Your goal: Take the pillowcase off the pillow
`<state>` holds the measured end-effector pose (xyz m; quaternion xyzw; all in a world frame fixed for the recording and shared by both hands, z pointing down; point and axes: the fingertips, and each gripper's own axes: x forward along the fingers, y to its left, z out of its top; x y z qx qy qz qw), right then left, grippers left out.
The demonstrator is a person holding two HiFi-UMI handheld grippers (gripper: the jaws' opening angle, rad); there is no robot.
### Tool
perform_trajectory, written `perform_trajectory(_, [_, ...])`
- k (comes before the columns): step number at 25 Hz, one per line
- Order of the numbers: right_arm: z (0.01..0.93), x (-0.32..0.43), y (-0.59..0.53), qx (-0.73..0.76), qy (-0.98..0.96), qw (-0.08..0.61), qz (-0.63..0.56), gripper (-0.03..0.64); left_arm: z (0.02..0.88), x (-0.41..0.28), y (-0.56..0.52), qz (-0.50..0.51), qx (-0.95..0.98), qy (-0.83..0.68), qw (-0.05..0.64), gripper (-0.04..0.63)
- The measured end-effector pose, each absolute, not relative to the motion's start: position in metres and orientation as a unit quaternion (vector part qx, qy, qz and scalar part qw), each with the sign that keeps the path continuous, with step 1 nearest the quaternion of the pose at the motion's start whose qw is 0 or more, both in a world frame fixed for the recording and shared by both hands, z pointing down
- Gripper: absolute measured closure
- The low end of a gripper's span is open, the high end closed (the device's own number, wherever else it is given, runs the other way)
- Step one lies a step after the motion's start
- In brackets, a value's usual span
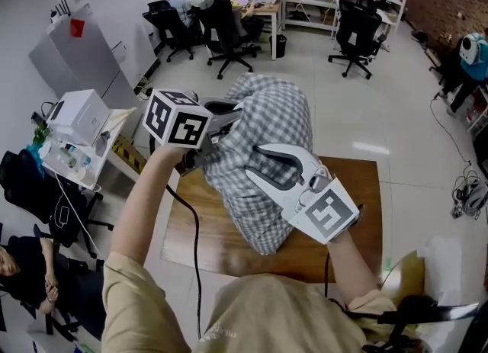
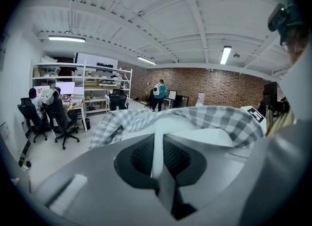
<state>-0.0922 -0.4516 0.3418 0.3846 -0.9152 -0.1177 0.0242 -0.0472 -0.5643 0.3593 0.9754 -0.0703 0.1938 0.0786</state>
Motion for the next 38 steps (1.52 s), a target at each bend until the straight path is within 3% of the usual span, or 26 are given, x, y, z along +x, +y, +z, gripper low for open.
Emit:
perform_trajectory(5, [0.367, -0.077, -0.452, 0.389, -0.916, -0.004, -0.102, 0.598, 0.363, -0.053, -0.569, 0.186, 0.975, -0.080, 0.093, 0.575])
perform_trajectory(9, [0.419, -0.070, -0.467, 0.366, -0.918, 0.020, -0.151, 0.615, 0.360, -0.070, -0.584, 0.156, 0.976, -0.094, 0.119, 0.575])
perform_trajectory(14, [0.570, -0.048, -0.498, 0.396, -0.907, 0.135, -0.060, 0.615, 0.357, -0.095, -0.602, 0.116, 0.976, -0.109, 0.148, 0.578])
perform_trajectory(16, [0.603, -0.040, -0.500, 0.385, -0.912, 0.138, -0.019, 0.615, 0.363, -0.098, -0.599, 0.116, 0.978, -0.097, 0.147, 0.578])
perform_trajectory(20, [0.557, -0.027, -0.475, 0.320, -0.946, 0.008, 0.047, 0.594, 0.361, -0.106, -0.582, 0.089, 0.983, -0.065, 0.147, 0.578])
perform_trajectory(22, [0.519, -0.012, -0.461, 0.293, -0.954, -0.040, 0.049, 0.486, 0.353, -0.107, -0.570, 0.072, 0.985, -0.051, 0.146, 0.578])
perform_trajectory(24, [0.478, 0.012, -0.449, 0.281, -0.956, -0.080, 0.033, 0.428, 0.348, -0.102, -0.553, 0.072, 0.988, -0.036, 0.131, 0.578])
perform_trajectory(29, [0.383, 0.088, -0.462, 0.326, -0.925, -0.195, 0.005, 0.443, 0.340, -0.085, -0.510, 0.086, 0.992, -0.001, 0.088, 0.578])
perform_trajectory(38, [0.359, 0.067, -0.566, 0.326, -0.934, -0.128, 0.074, 0.449, 0.327, -0.069, -0.450, 0.090, 0.994, 0.041, 0.052, 0.578])
